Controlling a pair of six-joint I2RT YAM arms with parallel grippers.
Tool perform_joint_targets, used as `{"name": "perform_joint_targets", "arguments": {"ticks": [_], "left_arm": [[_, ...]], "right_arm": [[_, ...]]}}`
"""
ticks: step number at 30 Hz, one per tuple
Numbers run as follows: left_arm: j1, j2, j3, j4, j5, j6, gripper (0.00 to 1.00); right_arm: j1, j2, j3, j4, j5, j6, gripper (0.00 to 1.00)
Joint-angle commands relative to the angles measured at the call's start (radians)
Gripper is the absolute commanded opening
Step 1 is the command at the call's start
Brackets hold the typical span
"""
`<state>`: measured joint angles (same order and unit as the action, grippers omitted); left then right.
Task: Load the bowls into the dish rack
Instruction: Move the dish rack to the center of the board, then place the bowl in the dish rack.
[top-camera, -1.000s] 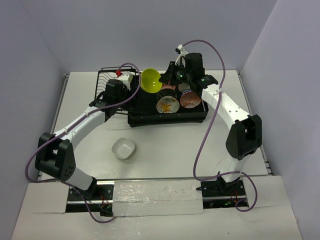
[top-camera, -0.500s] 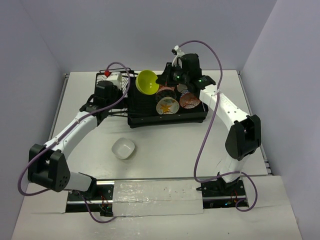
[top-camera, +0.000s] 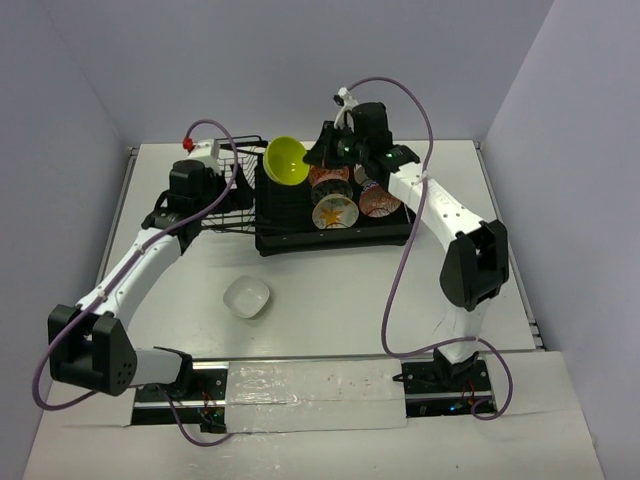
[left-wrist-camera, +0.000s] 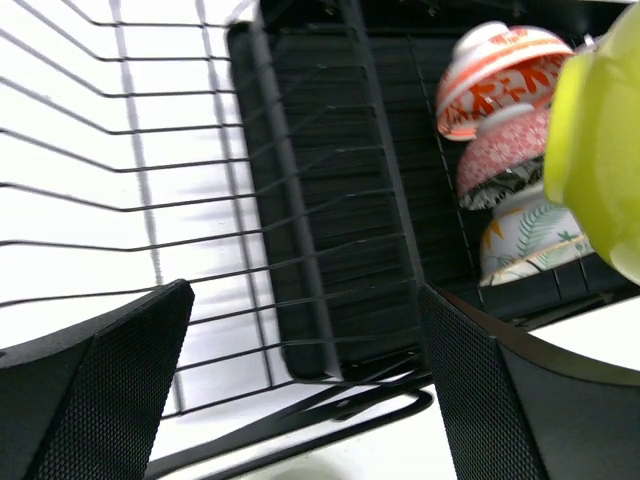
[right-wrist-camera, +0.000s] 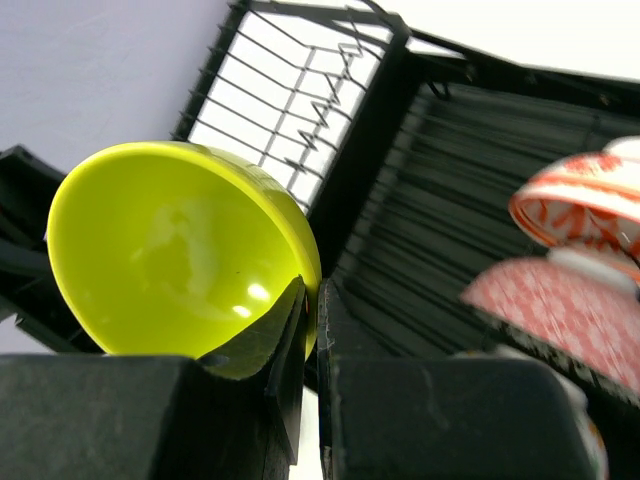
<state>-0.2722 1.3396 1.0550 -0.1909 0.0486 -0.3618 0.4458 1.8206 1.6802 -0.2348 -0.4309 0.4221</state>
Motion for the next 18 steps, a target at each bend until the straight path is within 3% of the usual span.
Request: {"name": "perform_joint_targets", "arguments": {"ticks": [1,10,18], "left_arm": [[0.022,-0.098,-0.022,0.067,-0.044,-0.014,0.99],[0.087,-0.232,-0.076,0.091,-0.182,-0.025,0.99],[0.137,-0.301,-0.112,0.102,-0.220,-0.049,0.99]], "right_arm": [[0.042,0.041,0.119,0.025,-0.008,0.004,0.00],[0.094,0.187,0.274,0.038,-0.042,0.073,0.00],[0.174,0.333,0.438,-0.011,-0.035,0.090,0.00]]}}
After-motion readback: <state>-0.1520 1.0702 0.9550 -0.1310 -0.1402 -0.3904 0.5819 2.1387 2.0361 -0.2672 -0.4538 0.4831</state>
